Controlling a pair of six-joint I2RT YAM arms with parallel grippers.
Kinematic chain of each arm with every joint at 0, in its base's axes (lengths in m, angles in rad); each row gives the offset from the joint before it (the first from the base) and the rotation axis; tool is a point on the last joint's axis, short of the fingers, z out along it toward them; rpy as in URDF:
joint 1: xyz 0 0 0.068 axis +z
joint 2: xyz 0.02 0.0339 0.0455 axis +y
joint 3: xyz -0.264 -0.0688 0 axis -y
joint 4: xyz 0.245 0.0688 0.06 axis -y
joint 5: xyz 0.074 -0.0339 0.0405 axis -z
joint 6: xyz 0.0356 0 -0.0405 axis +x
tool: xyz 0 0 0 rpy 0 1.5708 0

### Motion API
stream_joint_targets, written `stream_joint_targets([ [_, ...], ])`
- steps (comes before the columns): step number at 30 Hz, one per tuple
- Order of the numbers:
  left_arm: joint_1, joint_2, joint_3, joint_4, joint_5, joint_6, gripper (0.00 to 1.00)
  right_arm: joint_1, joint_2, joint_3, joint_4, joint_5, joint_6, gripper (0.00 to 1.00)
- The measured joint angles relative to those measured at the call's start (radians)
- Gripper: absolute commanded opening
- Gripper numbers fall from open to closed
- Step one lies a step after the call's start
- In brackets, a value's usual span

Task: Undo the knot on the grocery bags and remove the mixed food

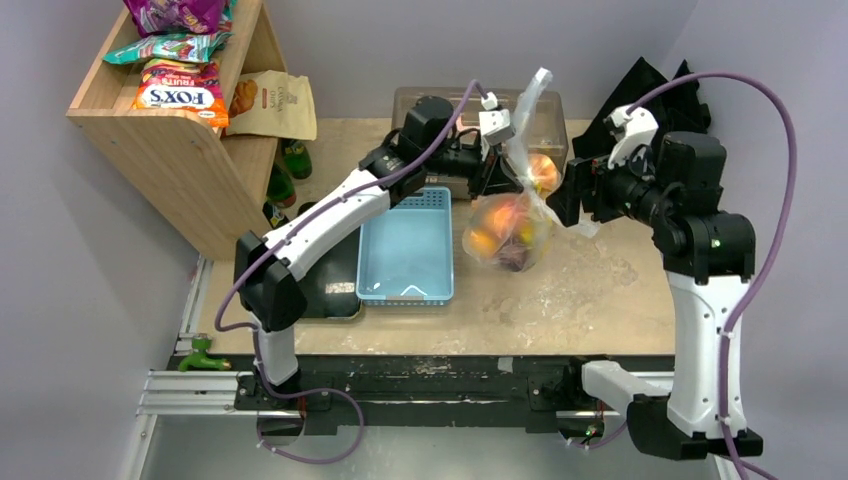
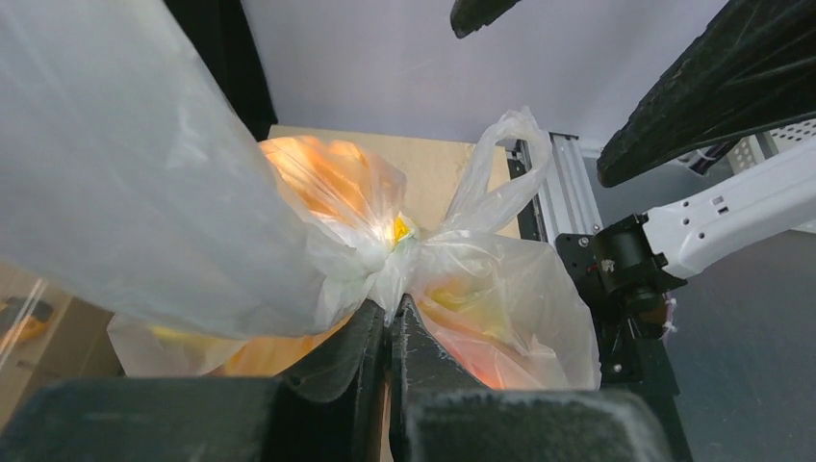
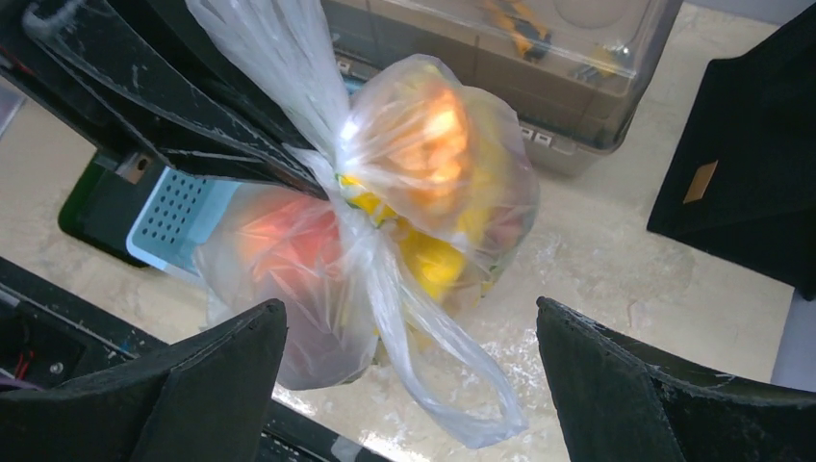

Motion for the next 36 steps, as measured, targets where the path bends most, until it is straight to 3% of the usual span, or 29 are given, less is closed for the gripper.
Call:
stream_joint_targets([
  [5, 0.004, 0.072, -0.146, 0.207, 0.079, -0.009, 0.00, 0.000, 0.066, -0.034, -0.037, -0.003, -0.061, 0.94],
  [12, 0.004, 0.185, -0.283, 0.262, 0.135, 0.080, 0.00, -0.012, 0.078, -0.229, -0.069, -0.013, -0.169, 0.84],
  [14, 0.004, 0.189, -0.293, 0.269, 0.149, 0.108, 0.11, -0.012, 0.076, -0.247, -0.078, -0.021, -0.211, 0.82],
  [17, 0.005, 0.182, -0.293, 0.272, 0.159, 0.186, 0.51, -0.015, 0.065, -0.270, -0.090, -0.047, -0.299, 0.81],
  [20, 0.011, 0.160, -0.298, 0.226, 0.166, 0.256, 0.61, -0.017, 0.052, -0.317, -0.078, -0.071, -0.385, 0.81],
  [23, 0.034, 0.101, -0.324, 0.171, 0.164, 0.304, 0.64, -0.017, 0.064, -0.349, -0.055, -0.090, -0.447, 0.79],
  [29, 0.074, -0.117, -0.426, 0.124, 0.075, 0.369, 0.61, -0.017, 0.092, -0.414, 0.083, -0.148, -0.517, 0.77],
  [33, 0.042, -0.205, -0.453, 0.124, -0.016, 0.375, 0.66, -0.017, 0.109, -0.473, 0.163, -0.176, -0.531, 0.78],
  [36, 0.001, -0.208, -0.457, 0.129, -0.088, 0.375, 0.68, -0.017, 0.132, -0.511, 0.225, -0.169, -0.525, 0.73],
])
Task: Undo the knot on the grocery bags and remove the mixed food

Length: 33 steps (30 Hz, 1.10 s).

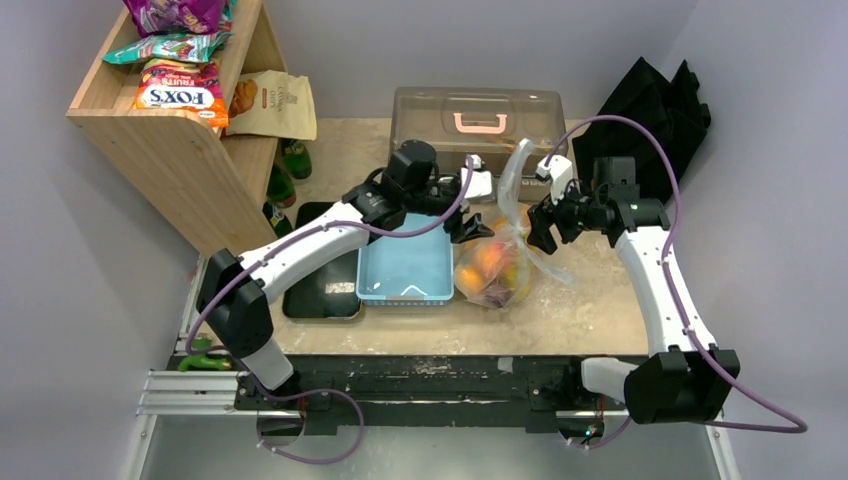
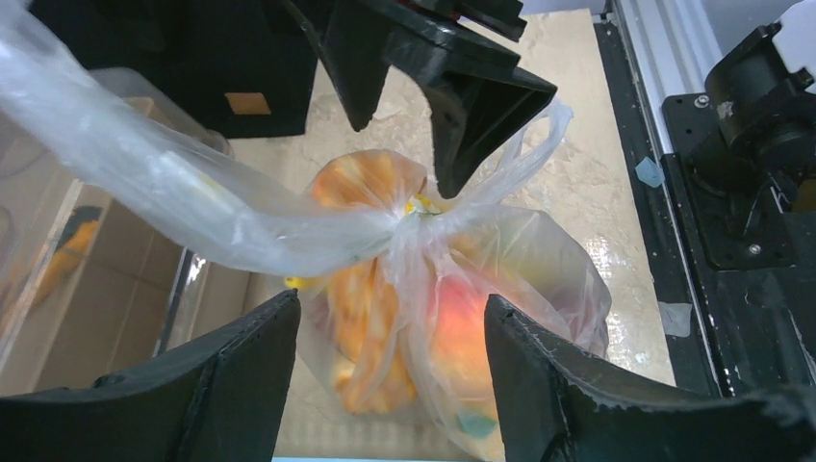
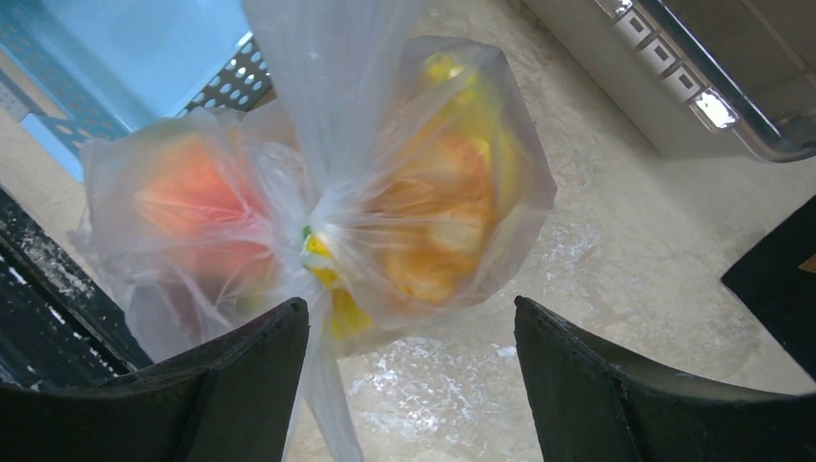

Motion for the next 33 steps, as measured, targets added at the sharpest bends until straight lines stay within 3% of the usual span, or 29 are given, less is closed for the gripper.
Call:
stream_joint_targets([
  [9, -0.056, 0.129, -0.009, 0.039, -0.166, -0.061, 0.65, -0.002, 0.038, -0.051, 0.107, -0.002, 0.056, 0.42],
  [11, -0.059, 0.166, -0.008, 0.045, -0.201, -0.066, 0.60, -0.002, 0.038, -0.062, 0.123, -0.002, 0.073, 0.29],
  [13, -0.064, 0.193, -0.008, 0.053, -0.225, -0.074, 0.47, -0.002, 0.038, -0.066, 0.127, -0.002, 0.085, 0.05],
  [14, -0.066, 0.206, -0.006, 0.056, -0.239, -0.080, 0.39, -0.002, 0.038, -0.066, 0.129, -0.003, 0.089, 0.00],
  [18, -0.073, 0.213, -0.004, 0.056, -0.261, -0.091, 0.00, -0.002, 0.039, -0.067, 0.132, 0.004, 0.117, 0.00],
  [27, -0.071, 0.102, -0.135, 0.077, -0.220, -0.032, 0.00, -0.006, 0.014, -0.072, 0.148, 0.060, 0.172, 0.00],
  [33, -0.001, 0.027, -0.212, 0.049, -0.179, 0.023, 0.00, -0.091, -0.014, -0.076, 0.150, 0.127, 0.174, 0.00],
])
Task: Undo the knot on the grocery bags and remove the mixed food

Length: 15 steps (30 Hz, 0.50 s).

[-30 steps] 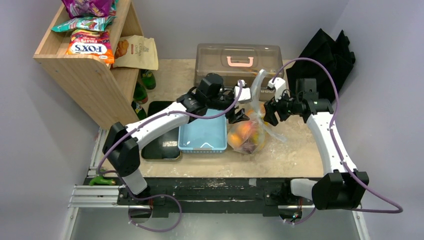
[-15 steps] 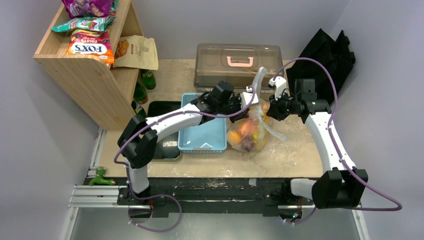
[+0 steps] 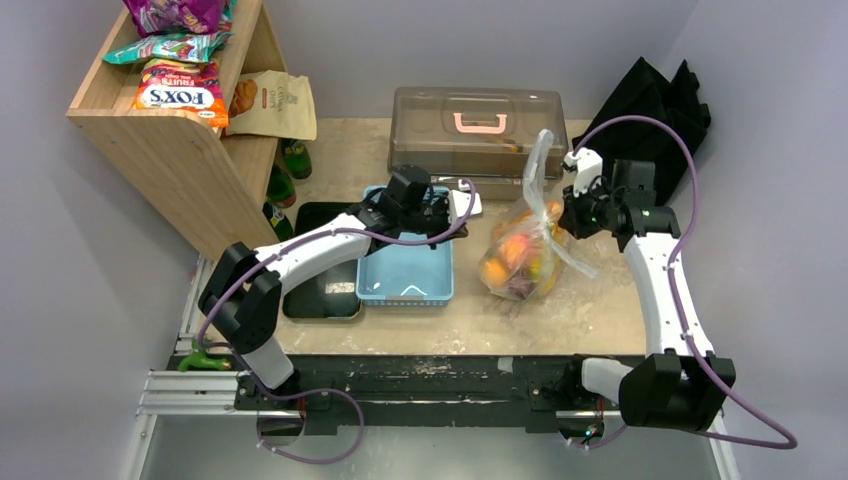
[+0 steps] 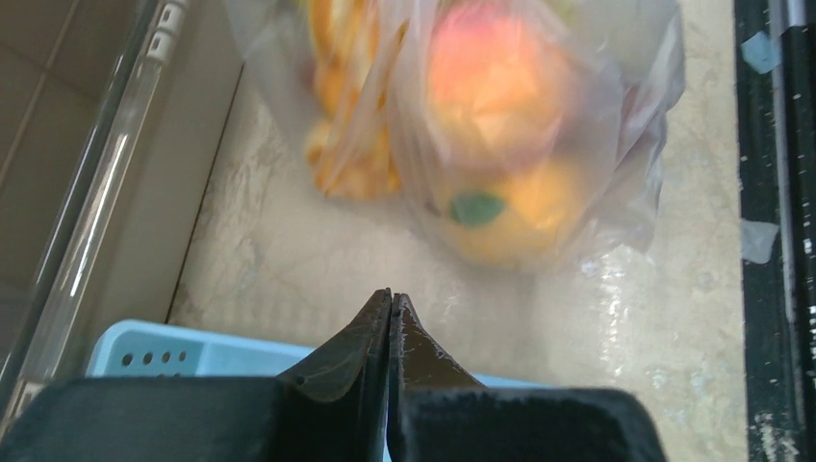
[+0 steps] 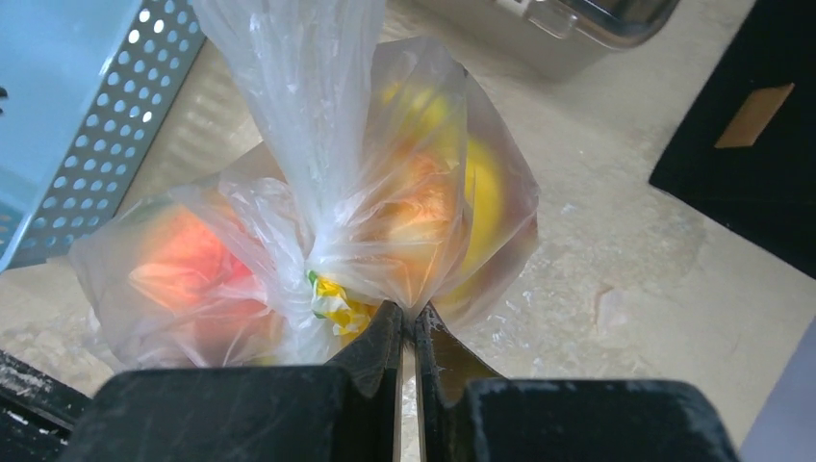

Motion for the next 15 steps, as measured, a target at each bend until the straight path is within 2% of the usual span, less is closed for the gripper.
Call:
stream_joint_targets([
  [1, 0.011, 0.000, -0.004, -0.001, 0.001, 0.007, 0.01, -0.013, -0.003, 0.000, -0.002, -0.001, 0.000, 0.00],
  [3, 0.031, 0.000, -0.010, -0.008, 0.001, 0.030, 0.40, -0.030, -0.007, 0.000, -0.009, -0.021, -0.001, 0.00],
  [4, 0.035, 0.000, -0.010, -0.010, -0.003, 0.042, 0.56, -0.034, -0.007, 0.000, -0.015, -0.039, -0.002, 0.00],
  [5, 0.035, 0.000, -0.006, -0.011, -0.007, 0.047, 0.71, -0.035, -0.007, 0.001, -0.025, -0.063, -0.001, 0.00],
  [6, 0.027, 0.000, 0.004, -0.016, -0.013, 0.037, 0.78, -0.035, -0.006, 0.001, -0.034, -0.086, 0.000, 0.00],
  [8, 0.003, 0.008, 0.052, -0.031, -0.022, -0.003, 0.85, -0.035, -0.006, 0.002, -0.054, -0.133, 0.005, 0.00],
  [15, -0.108, 0.128, 0.314, 0.013, -0.024, -0.129, 0.85, -0.035, -0.009, 0.000, -0.081, -0.224, 0.060, 0.00],
])
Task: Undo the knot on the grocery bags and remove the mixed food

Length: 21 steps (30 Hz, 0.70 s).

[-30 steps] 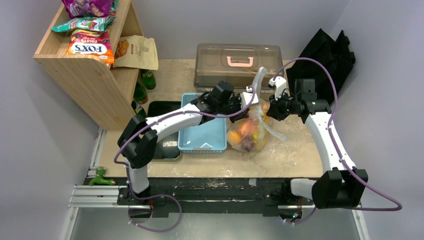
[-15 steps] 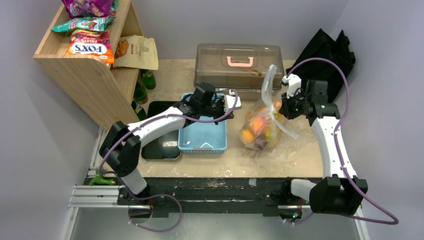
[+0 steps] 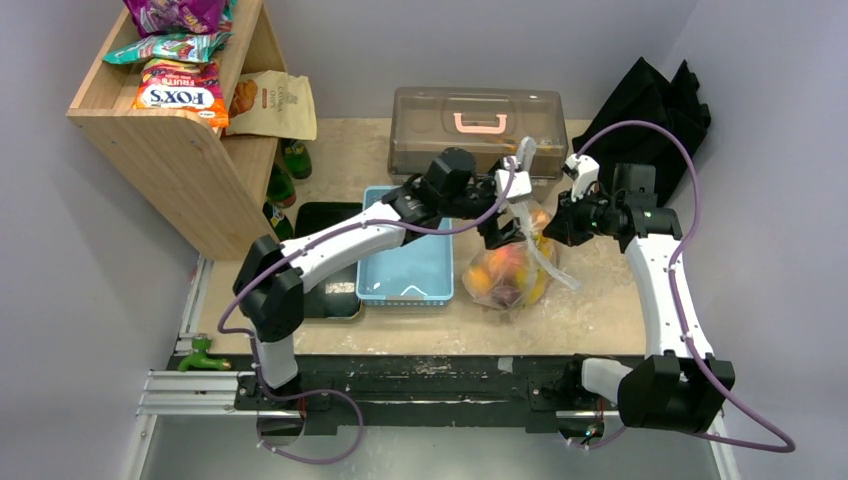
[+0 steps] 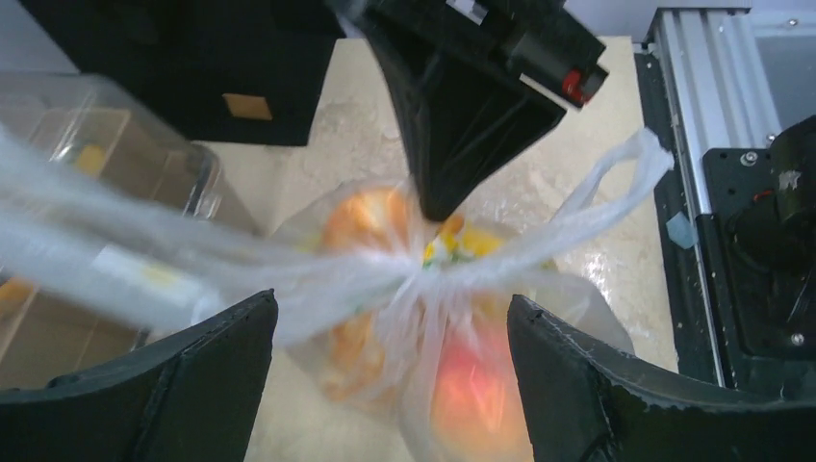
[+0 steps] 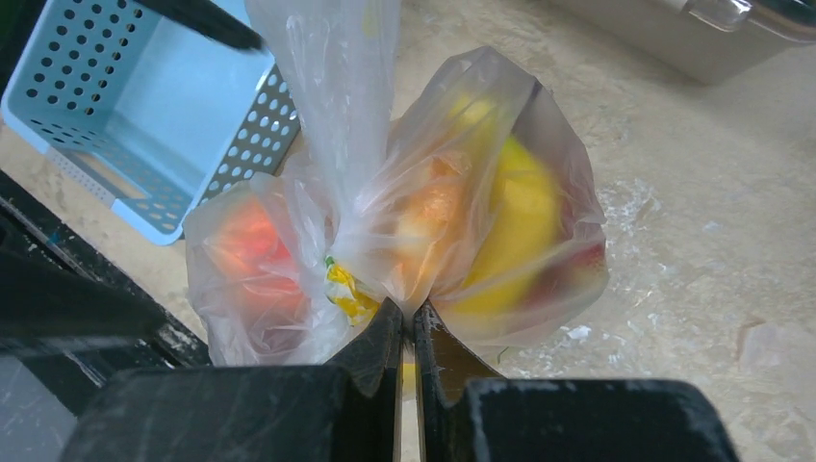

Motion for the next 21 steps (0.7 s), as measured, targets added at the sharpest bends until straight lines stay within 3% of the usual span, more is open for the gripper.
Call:
stream_joint_targets([
  [3, -0.039, 0.081, 0.067, -0.002, -0.002, -0.027, 0.83, 0.001, -0.008, -0.004, -0.010, -0.017, 0.019, 0.00],
  [5, -0.058, 0.141, 0.093, -0.013, -0.011, -0.035, 0.76, 0.001, -0.013, -0.004, -0.014, -0.027, 0.029, 0.00],
  [7, -0.068, 0.194, 0.117, -0.026, -0.026, -0.037, 0.60, 0.001, -0.019, -0.006, -0.016, -0.028, 0.039, 0.00],
  [11, -0.069, 0.245, 0.134, -0.056, -0.050, -0.040, 0.17, 0.000, -0.034, -0.022, -0.011, 0.016, 0.056, 0.00],
  [13, -0.069, 0.244, 0.134, -0.072, -0.056, -0.039, 0.02, 0.001, -0.047, -0.031, 0.008, 0.043, 0.065, 0.00],
  [21, -0.074, 0.154, 0.003, -0.013, -0.081, -0.004, 0.00, 0.025, -0.099, -0.093, 0.077, 0.143, 0.059, 0.00],
])
